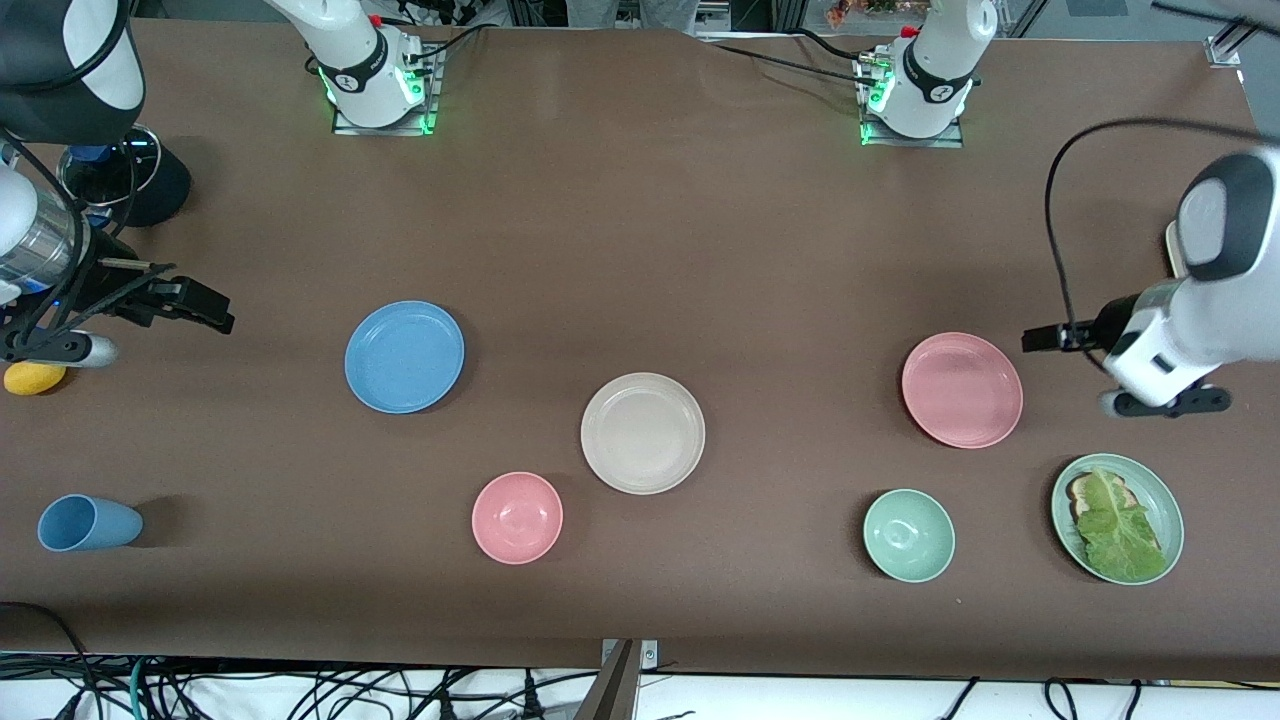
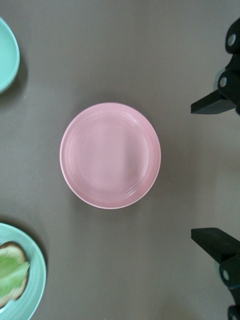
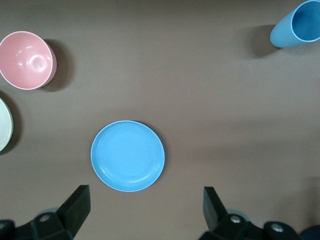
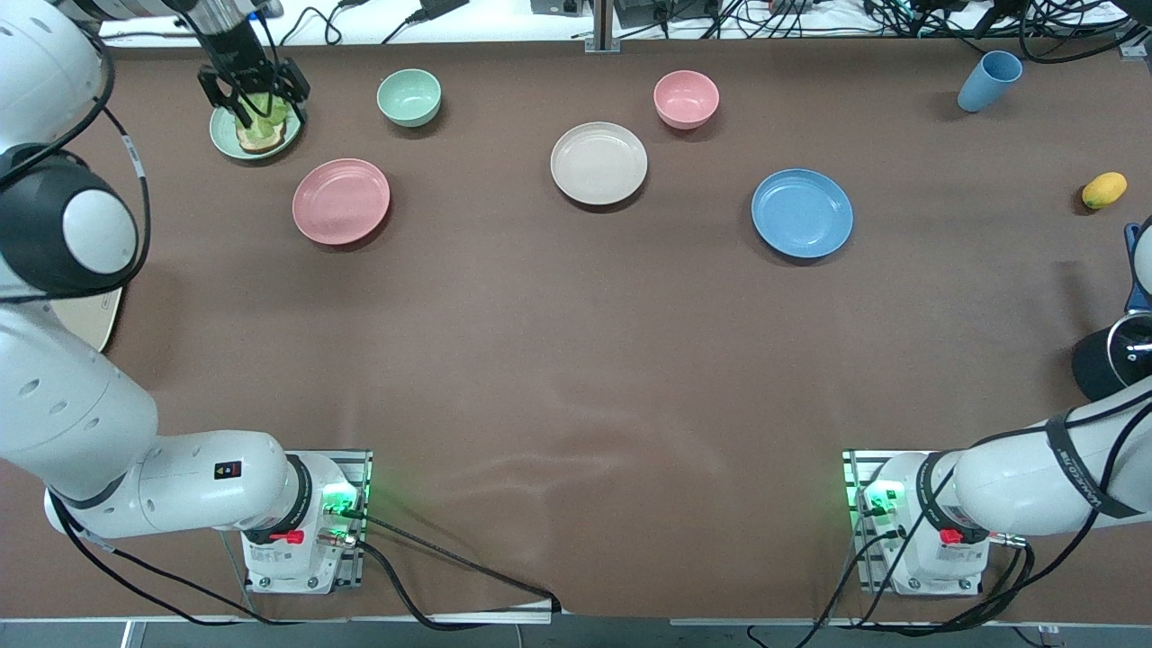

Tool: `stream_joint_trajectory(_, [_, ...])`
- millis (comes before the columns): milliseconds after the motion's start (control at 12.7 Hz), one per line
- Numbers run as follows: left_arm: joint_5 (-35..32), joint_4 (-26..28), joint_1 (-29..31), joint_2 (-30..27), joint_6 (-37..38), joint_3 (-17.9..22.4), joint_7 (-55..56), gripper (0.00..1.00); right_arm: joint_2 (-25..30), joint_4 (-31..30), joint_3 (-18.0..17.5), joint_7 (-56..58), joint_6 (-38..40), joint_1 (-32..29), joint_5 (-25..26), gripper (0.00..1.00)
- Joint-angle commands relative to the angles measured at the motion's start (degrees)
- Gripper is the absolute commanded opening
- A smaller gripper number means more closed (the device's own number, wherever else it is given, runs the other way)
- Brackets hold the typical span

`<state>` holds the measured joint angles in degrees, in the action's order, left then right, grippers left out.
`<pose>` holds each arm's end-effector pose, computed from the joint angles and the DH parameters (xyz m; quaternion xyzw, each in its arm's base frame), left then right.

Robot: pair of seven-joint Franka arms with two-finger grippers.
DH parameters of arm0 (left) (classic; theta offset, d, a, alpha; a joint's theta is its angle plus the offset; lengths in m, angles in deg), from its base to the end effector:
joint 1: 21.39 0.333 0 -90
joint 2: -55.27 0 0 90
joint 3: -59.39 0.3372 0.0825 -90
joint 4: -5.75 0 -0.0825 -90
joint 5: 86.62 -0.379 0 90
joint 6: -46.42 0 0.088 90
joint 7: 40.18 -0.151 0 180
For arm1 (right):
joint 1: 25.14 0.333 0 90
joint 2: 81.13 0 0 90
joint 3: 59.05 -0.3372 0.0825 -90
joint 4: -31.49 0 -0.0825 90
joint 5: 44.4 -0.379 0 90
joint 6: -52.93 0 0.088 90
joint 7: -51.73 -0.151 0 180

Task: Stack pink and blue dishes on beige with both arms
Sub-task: 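Reach the left gripper down to the rim of the pink plate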

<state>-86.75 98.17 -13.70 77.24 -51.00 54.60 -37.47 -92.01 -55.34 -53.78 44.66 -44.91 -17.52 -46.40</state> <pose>0.6209 0.0365 0.3641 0.9878 0.0488 -0.1469 0.0150 0.6186 0.0346 0.5291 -0.9990 0.0427 -0.0008 0.0087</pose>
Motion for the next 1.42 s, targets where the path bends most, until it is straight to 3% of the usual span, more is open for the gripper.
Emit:
stream_joint_trajectory(0, [-3.6,-2.9,1.0,5.2,-2.4,-0.1,-1.7,1.0,-0.1,0.9,-0.3,-0.9,0.7,-0.1,0.1,1.0])
stream_joint_trajectory(315, [-5.0,0.2,4.0,9.4,-9.6,-0.2,-6.9,1.0,-0.1,0.9,-0.3,-1.0,0.7,-0.1,0.1,1.0])
stream_joint_trajectory(631, [-4.9,8.3,6.3,9.1,-19.5,-0.4,-11.8,1.0,-0.1,0.9,-0.3,-0.9,0.7,-0.1,0.1,1.0])
stream_joint_trajectory(867, [-4.5,16.2,6.6,9.1,-31.6,-0.5,-11.9,1.0,-0.1,0.9,-0.3,-1.0,0.7,-0.1,0.1,1.0])
stream_joint_trajectory(1025, [-4.5,17.7,6.7,9.7,-34.5,-0.4,-11.9,1.0,-0.1,0.9,-0.3,-0.9,0.7,-0.1,0.1,1.0])
stream_joint_trajectory(1103, [-4.5,17.7,6.7,9.9,-34.5,-0.4,-11.9,0.88,-0.1,0.9,-0.3,-0.8,0.7,-0.1,0.1,1.0])
stream_joint_trajectory(1182, [-4.6,17.7,6.8,9.9,-34.4,-0.4,-11.9,0.68,-0.1,0.9,-0.2,-0.8,0.7,-0.1,0.1,1.0])
stream_joint_trajectory(1340, [-4.9,17.5,6.7,10.1,-34.2,-0.4,-11.9,0.16,-0.1,0.9,-0.3,-0.8,0.7,-0.1,0.1,1.0])
